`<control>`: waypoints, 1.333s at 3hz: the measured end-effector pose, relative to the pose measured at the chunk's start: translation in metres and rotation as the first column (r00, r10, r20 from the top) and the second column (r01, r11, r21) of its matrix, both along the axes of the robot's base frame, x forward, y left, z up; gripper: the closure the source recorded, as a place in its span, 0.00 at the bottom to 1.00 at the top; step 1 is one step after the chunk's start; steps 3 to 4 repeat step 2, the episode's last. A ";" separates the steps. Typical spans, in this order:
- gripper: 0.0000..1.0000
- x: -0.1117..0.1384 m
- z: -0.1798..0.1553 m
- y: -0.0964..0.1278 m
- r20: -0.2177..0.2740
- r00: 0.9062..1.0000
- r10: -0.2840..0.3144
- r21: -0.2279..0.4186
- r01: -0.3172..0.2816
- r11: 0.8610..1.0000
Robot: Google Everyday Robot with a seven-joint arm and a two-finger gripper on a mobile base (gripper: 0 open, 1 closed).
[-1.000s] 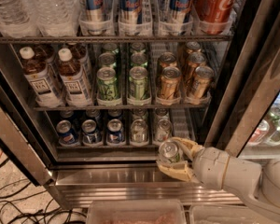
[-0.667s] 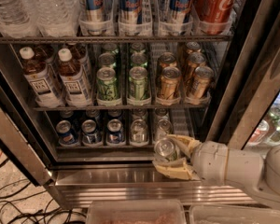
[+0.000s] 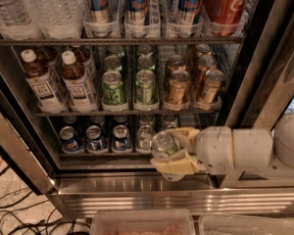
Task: Pick 7up can from bottom shelf of fridge
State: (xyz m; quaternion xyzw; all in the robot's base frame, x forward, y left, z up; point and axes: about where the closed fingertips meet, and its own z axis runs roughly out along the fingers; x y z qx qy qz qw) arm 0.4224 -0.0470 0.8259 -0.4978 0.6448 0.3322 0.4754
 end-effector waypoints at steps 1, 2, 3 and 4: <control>1.00 0.004 0.024 0.012 -0.045 0.998 0.033 -0.001 -0.033 0.999; 1.00 0.004 0.025 0.014 -0.054 0.998 0.035 0.003 -0.035 0.999; 1.00 0.004 0.025 0.014 -0.054 0.998 0.035 0.003 -0.035 0.999; 1.00 0.004 0.025 0.014 -0.054 0.998 0.035 0.003 -0.035 0.999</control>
Offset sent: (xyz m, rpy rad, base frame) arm 0.0039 0.0106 0.0212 -0.0017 0.0402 0.0299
